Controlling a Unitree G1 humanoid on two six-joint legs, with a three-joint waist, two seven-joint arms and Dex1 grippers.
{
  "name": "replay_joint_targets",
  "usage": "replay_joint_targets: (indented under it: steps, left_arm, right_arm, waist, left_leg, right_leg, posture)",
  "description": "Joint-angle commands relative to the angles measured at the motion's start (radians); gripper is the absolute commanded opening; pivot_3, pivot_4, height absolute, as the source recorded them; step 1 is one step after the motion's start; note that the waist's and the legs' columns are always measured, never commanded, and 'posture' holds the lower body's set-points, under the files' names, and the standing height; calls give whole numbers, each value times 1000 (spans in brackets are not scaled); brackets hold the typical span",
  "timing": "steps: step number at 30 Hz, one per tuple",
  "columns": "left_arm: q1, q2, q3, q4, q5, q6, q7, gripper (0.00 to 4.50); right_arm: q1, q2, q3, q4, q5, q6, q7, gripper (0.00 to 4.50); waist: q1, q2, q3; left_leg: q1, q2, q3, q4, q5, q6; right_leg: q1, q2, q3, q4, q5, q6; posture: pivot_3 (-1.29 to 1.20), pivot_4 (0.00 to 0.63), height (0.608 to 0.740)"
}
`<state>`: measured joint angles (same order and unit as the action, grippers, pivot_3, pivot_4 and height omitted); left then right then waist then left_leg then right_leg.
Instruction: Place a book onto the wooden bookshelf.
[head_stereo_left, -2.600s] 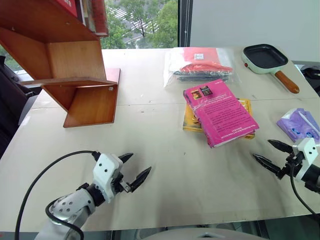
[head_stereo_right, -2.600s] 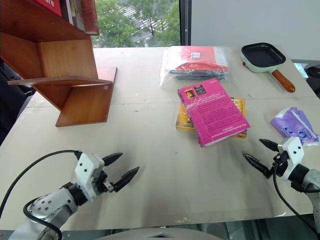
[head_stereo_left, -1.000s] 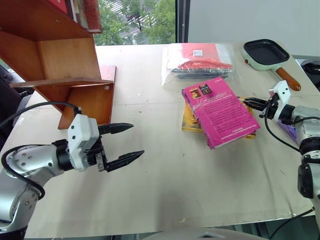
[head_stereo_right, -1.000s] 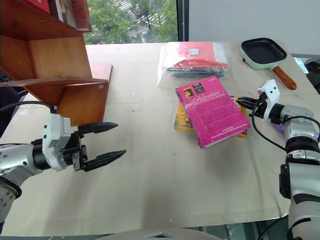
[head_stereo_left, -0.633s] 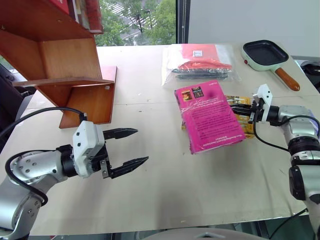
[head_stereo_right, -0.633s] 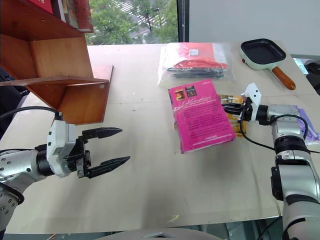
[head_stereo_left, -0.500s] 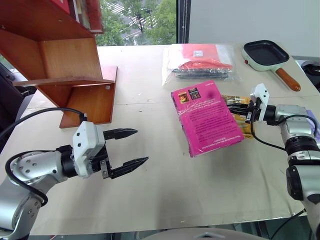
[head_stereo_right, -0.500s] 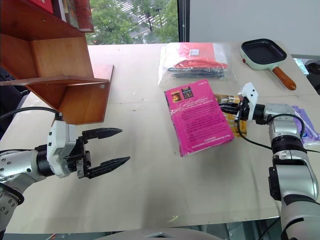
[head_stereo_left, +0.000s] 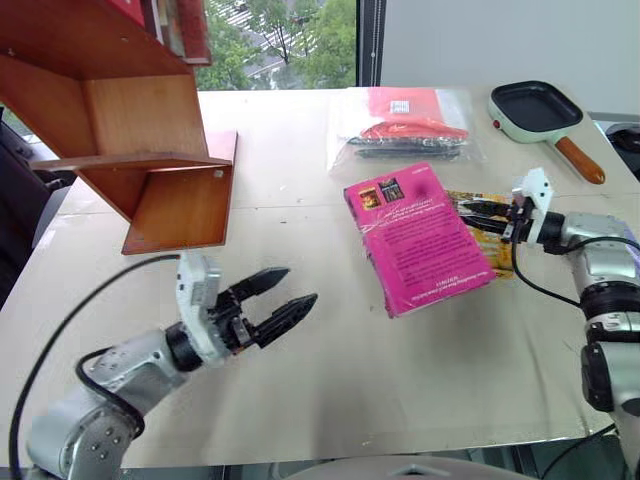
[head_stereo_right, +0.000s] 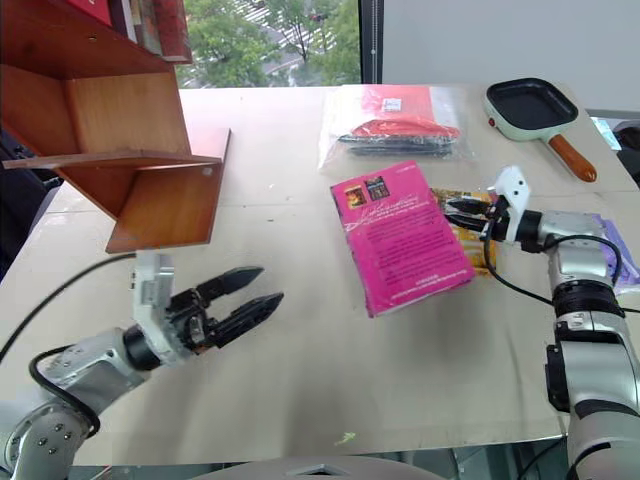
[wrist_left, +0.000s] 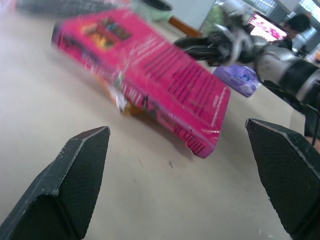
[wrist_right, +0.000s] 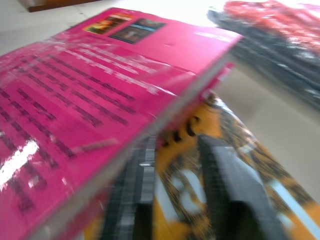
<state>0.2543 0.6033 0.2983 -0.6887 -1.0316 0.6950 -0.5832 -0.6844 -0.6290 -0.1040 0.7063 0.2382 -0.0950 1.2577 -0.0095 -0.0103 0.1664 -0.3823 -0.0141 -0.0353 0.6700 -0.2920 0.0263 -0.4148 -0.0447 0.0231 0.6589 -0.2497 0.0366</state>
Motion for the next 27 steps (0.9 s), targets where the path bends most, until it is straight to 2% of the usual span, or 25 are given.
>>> replay_joint_targets:
  steps: [1, 4, 5, 8, 11, 16, 20, 27]
  left_arm:
    - [5, -51, -49, 0, -85, 50, 96, 4500]
    - [-41, -103, -68, 79, -218, 100, 172, 4500]
    - [-74, -127, -84, 131, -280, 126, 195, 4500]
    - [-180, -182, -141, 299, -387, 209, 226, 4500]
    - [-290, -237, -177, 464, -452, 278, 247, 4500]
    - [-477, -326, -176, 713, -501, 346, 287, 4500]
    - [-609, -347, -210, 916, -417, 429, 214, 4500]
    - [-770, -364, -273, 1160, -214, 521, 64, 4500]
  right_arm:
    - [80, -86, -81, -194, 78, 66, 9, 2763]
    - [162, -174, -122, -338, 137, 175, 30, 4183]
    - [228, -216, -146, -447, 196, 256, 58, 4484]
    - [441, -324, -233, -781, 377, 483, 110, 4484]
    - [612, -377, -337, -991, 464, 593, 104, 4484]
    - [779, -361, -490, -1192, 549, 682, 17, 4484]
    - [907, -337, -593, -1325, 617, 755, -37, 4484]
    - [963, -304, -669, -1395, 684, 771, -107, 4484]
  waist:
    - [1, 0, 0]
    - [9, 2, 0]
    - [8, 2, 0]
    - [22, 5, -2]
    - [23, 4, -4]
    - [23, 2, -4]
    - [26, 0, -5]
    - [25, 0, -6]
  left_leg:
    - [0, 0, 0, 0, 0, 1]
    - [1, -1, 0, 1, -1, 3]
    - [1, 0, 0, 2, -2, 3]
    - [3, 0, -2, 2, -2, 4]
    - [3, 0, -3, 3, -2, 4]
    - [2, -1, -2, 10, -2, 4]
    - [2, -2, -3, 15, -2, 4]
    - [6, -3, -2, 15, -1, 6]
  right_leg:
    - [0, 0, 0, 1, 0, 0]
    - [1, -1, 0, 2, 0, 0]
    - [1, 0, 0, 3, 0, 0]
    - [4, 0, -3, 3, 0, 0]
    - [5, 1, -3, 4, 0, 0]
    - [6, 3, -4, 4, 2, 3]
    - [9, 8, -5, 3, 2, 4]
    - [13, 8, -4, 3, 3, 5]
  posture:
    - [0, 150, 735]
    - [0, 150, 735]
    - [0, 150, 735]
    - [0, 150, 735]
    - [0, 150, 735]
    - [0, 150, 735]
    - [0, 150, 735]
    - [0, 150, 735]
